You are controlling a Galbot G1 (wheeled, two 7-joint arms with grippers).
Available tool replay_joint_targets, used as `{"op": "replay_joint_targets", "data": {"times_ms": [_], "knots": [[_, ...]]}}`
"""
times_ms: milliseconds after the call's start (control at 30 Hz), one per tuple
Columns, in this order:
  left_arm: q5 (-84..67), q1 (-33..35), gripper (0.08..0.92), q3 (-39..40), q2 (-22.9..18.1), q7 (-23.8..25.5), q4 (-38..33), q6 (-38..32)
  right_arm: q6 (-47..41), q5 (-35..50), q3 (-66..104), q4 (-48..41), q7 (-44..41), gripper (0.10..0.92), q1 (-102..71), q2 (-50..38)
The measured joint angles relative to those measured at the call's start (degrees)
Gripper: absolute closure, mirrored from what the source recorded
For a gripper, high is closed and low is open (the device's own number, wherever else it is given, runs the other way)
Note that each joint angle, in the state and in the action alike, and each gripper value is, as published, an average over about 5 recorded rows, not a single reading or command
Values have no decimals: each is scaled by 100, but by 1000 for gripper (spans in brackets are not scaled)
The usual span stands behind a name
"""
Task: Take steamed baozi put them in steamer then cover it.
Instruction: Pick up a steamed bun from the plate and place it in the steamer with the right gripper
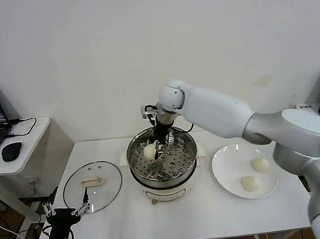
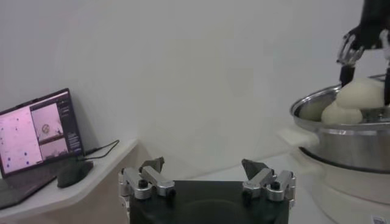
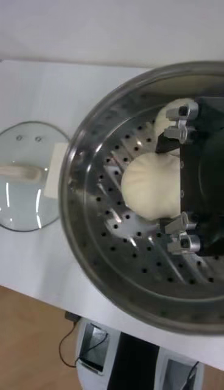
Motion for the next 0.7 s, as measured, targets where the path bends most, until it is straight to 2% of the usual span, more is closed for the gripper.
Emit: {"op": "replay_joint_targets", "data": {"times_ms": [367, 600, 700], "knots": [[2, 15, 177, 34, -41, 0, -34, -5, 18, -201, -2, -290, 62, 368, -150, 311], [12, -13, 177, 74, -102, 12, -86, -10, -49, -181, 33, -307, 127, 227, -132, 301], [15, -8, 177, 93, -113, 13, -90, -14, -81, -148, 50, -222, 135, 206, -82, 211]]}}
